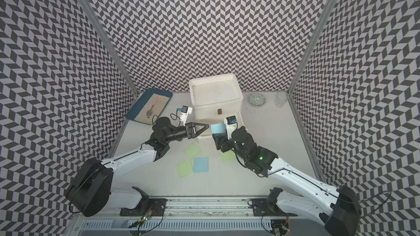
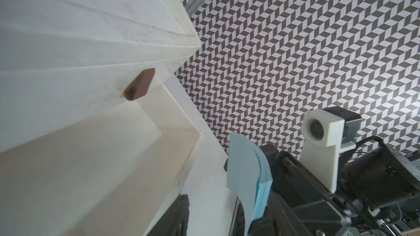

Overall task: Please put the sticky notes in the drawer by color
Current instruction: Pick up the sticky notes from the center of the board.

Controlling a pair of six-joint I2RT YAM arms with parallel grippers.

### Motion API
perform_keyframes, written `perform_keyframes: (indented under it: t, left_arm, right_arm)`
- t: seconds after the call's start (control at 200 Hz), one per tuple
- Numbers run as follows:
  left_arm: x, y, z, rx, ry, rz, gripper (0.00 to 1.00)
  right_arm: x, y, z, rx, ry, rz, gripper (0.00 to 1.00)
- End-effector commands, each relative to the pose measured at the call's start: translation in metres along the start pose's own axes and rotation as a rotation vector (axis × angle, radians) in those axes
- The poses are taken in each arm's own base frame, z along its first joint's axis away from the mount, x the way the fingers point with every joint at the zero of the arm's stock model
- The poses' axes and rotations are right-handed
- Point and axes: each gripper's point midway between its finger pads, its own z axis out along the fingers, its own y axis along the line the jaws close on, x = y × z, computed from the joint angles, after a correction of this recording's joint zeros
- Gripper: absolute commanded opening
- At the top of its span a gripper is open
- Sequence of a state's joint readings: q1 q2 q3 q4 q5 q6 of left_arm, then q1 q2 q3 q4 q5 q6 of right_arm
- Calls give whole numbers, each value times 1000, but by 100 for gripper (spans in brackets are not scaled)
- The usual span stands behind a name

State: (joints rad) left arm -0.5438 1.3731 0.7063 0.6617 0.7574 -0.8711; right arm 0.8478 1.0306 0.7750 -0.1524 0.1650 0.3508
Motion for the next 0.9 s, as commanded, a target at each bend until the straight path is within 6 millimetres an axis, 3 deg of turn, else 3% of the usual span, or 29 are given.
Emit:
perform_keyframes:
  t: [0.0,0.18,0.381,0.421,0.471,0.531,0.741,0.891]
  left_arm:
    - [-3,-19,11,50,26,35,59]
    - [0,-22,20,65,43,28,55]
    - [3,-11,22,26,52,13,43]
    - [2,-10,22,23,49,13,37]
    - [2,-9,23,19,51,12,17]
    - [2,-5,23,11,53,7,5]
    - [-8,9,12,-6,37,-26,4]
    - [-32,14,-13,-3,-24,-29,4]
  right_arm:
    - [-18,17,2,-83,-61,-26,76]
    - [-13,19,8,-91,-44,-46,76]
    - [-20,10,4,-72,-75,-41,77]
    - [-20,8,4,-73,-78,-39,78]
    - [-20,6,4,-69,-78,-36,80]
    - [-20,3,5,-62,-80,-36,83]
    - [-29,-13,-4,-79,-116,33,94]
    - [-35,-26,-13,-273,-103,180,97]
